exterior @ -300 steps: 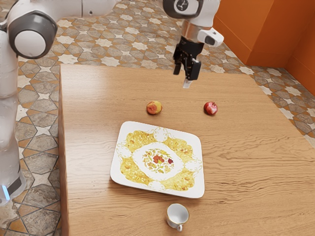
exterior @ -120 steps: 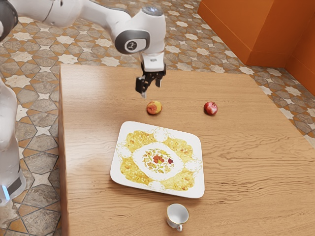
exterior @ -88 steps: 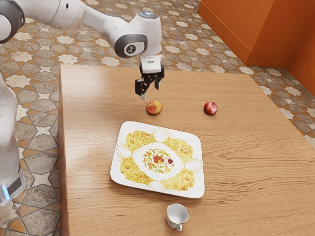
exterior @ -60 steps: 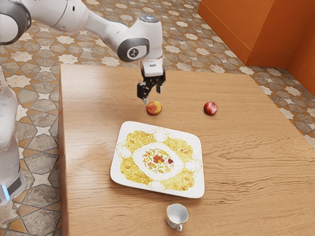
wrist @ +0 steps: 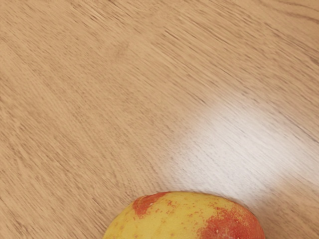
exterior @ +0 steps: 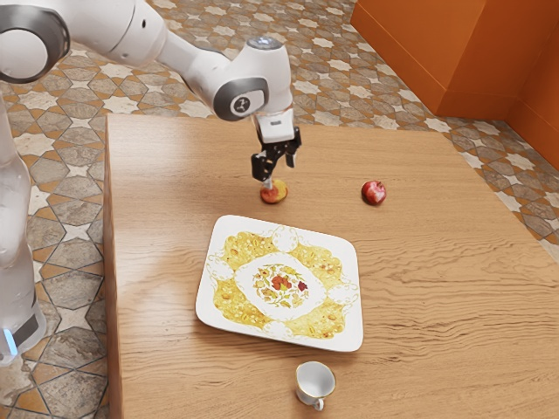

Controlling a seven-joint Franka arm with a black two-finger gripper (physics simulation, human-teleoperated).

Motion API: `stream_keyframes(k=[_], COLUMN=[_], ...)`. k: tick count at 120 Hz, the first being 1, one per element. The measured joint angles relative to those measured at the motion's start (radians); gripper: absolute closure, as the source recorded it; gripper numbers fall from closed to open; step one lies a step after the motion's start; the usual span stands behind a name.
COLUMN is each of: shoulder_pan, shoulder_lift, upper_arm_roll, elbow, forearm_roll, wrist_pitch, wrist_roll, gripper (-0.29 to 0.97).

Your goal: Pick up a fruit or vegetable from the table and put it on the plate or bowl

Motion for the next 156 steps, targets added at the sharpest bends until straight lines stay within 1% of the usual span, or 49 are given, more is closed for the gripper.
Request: stream_keyframes(k=[40, 62, 76, 89, 103, 114, 126, 134, 142, 156], shoulder_pan=[0.003, 0.002, -0.001, -0.006, -0.001, 0.001, 0.003, 0.008, 0.007, 0.001], shoulder_lift=[0.050, 0.090, 0.104, 0.105, 0.091, 0.072, 0.020, -0.017, -0.058, -0.105], upper_arm_roll=[0.003, 0.002, 0.002, 0.007, 0.003, 0.002, -0.002, -0.018, -0.063, -0.206], elbow=[-0.001, 0.000, 0.000, 0.000, 0.001, 0.002, 0.003, 0.003, 0.008, 0.025], forearm_roll=[-0.009, -0.028, -0.046, -0.060, -0.066, -0.068, -0.068, -0.067, -0.066, -0.062], wrist_pitch=[0.030, 0.038, 0.042, 0.044, 0.042, 0.035, 0.011, -0.013, -0.041, -0.089], wrist_roll=[0.007, 0.010, 0.011, 0.010, 0.009, 0.009, 0.009, 0.008, 0.004, -0.010], gripper=[0.02, 0.03, 0.14, 0.21, 0.23, 0.28, 0.30, 0.31, 0.33, 0.33])
